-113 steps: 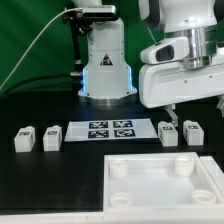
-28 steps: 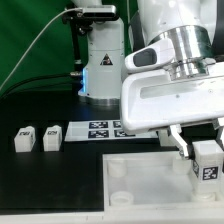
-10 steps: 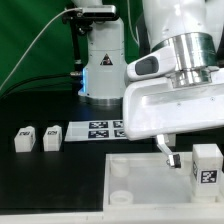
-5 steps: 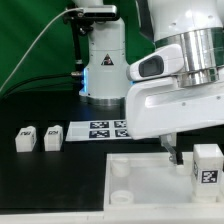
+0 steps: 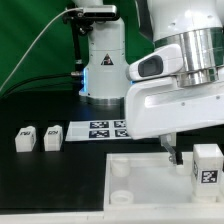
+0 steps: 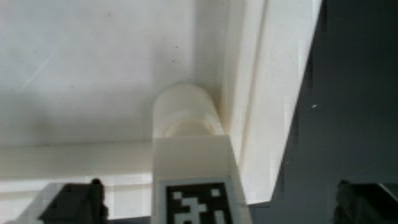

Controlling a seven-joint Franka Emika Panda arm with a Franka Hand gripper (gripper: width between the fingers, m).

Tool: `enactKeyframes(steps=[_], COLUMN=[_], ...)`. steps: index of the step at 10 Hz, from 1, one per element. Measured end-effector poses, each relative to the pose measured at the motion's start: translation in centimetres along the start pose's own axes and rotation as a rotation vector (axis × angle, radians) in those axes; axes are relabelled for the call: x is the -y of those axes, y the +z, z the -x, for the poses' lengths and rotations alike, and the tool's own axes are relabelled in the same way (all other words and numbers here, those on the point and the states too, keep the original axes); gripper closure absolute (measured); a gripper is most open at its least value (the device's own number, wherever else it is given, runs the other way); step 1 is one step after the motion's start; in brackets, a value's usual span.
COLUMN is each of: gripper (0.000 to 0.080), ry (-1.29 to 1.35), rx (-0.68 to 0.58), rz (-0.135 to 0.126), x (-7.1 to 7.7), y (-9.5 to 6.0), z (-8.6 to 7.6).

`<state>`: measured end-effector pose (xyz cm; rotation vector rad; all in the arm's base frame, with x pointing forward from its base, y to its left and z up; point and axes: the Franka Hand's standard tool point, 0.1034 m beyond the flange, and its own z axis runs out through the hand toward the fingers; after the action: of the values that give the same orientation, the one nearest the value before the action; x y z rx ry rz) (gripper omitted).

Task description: Assemble one leg

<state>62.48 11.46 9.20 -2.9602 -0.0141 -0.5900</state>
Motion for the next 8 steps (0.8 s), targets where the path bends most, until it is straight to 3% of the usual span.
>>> enactKeyframes(steps=[3, 4, 5, 8], gripper=[0.0151, 0.0151, 0.0151, 0.0151], ry=[0.0, 0.009, 0.022, 0.022], rx=[0.0, 0.16, 0.189, 0.212], rz=[0.0, -0.013, -0.016, -0.017], x=[0.0, 0.0, -0.2, -0.2], y=[0.0, 0.4, -0.9, -1.1], z=[0.0, 2.2, 0.2, 0.2])
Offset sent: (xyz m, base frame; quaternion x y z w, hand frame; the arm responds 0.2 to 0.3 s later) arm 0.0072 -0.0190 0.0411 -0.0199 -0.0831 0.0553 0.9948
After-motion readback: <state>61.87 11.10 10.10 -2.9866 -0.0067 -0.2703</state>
